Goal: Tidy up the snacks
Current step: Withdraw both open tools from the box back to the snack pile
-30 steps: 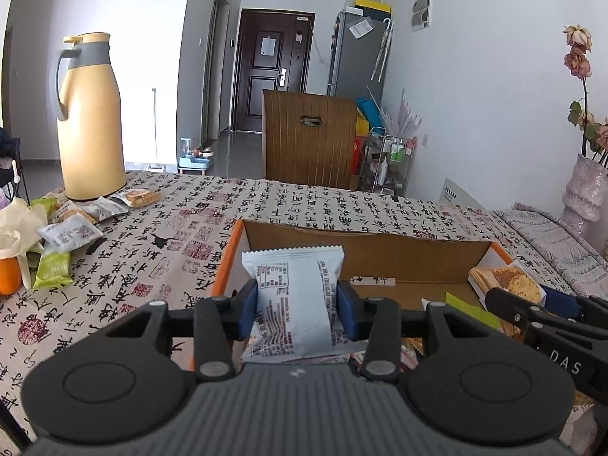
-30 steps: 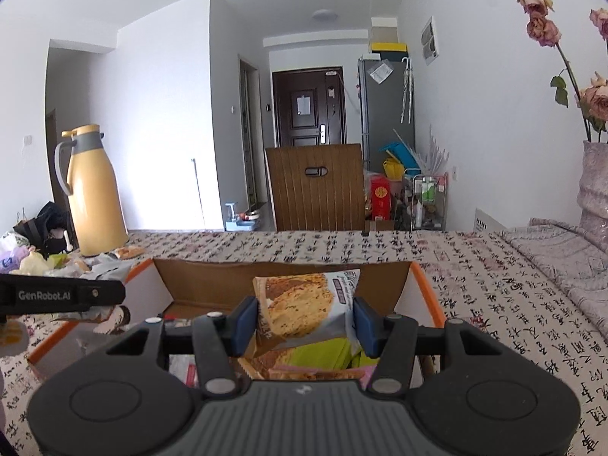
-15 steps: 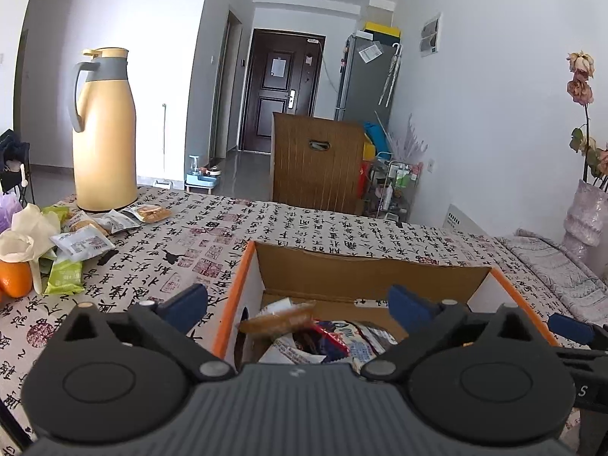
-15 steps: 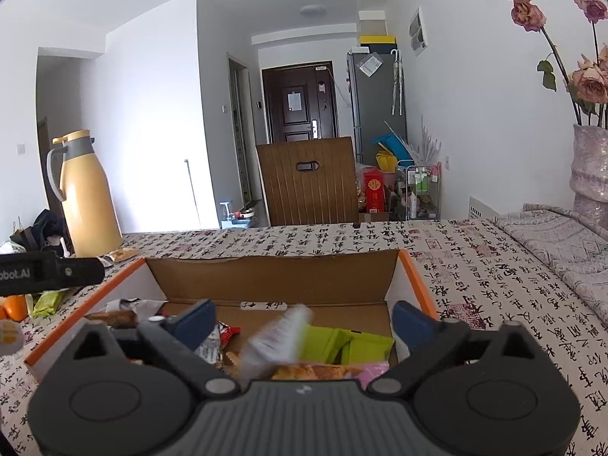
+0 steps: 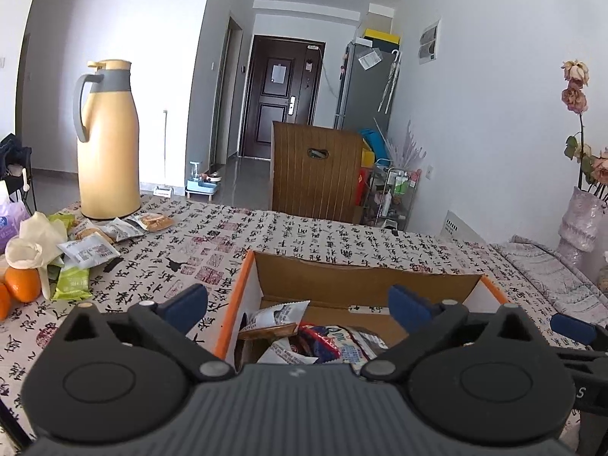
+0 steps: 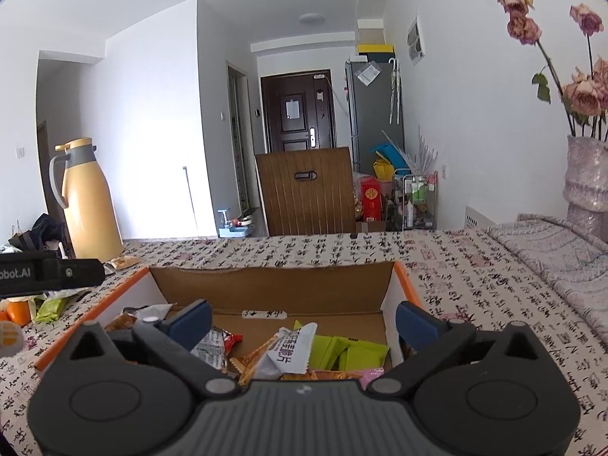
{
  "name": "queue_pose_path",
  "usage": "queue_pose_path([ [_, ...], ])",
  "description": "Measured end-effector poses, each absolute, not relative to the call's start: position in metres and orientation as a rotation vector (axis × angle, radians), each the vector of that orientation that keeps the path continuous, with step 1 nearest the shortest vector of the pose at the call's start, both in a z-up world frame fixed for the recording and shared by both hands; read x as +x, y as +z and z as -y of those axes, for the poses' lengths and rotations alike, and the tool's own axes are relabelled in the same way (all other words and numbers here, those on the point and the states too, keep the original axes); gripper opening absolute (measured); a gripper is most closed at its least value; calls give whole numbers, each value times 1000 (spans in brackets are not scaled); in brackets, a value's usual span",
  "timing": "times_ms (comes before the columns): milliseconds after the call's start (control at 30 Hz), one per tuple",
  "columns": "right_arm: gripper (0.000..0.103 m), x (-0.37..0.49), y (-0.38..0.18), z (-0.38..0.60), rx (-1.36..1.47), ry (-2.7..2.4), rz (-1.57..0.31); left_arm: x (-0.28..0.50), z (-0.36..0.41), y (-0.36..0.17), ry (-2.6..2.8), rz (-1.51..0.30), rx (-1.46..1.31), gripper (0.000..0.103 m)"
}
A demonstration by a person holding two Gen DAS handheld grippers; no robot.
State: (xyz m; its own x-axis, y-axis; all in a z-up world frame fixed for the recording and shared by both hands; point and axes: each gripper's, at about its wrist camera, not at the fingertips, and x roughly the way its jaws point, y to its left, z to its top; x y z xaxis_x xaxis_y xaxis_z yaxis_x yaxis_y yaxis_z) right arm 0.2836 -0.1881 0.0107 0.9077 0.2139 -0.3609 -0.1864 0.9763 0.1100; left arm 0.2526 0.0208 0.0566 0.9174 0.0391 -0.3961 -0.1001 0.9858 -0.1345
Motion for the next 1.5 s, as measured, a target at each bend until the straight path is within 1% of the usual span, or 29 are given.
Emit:
queue_pose_path([
  [300,103,256,18,190,70,213,-385,224,-21,67,73,-390,-142,103],
  [567,103,225,20,188,65,214,-401,190,-26,65,65,-399,-132,103],
  [833,103,195,15,188,53,202,-429,164,-33,47,52,-445,-124,103],
  [1067,103,182,-3,185,36,205,-494,153,-39,25,48,-507,-126,103],
  [1300,103,185,-20,179,18,204,-557,155,-44,4,55,-560,-135,103],
  [1500,103,204,-26,172,-1,194,-614,158,-46,-8,57,-578,-139,103],
])
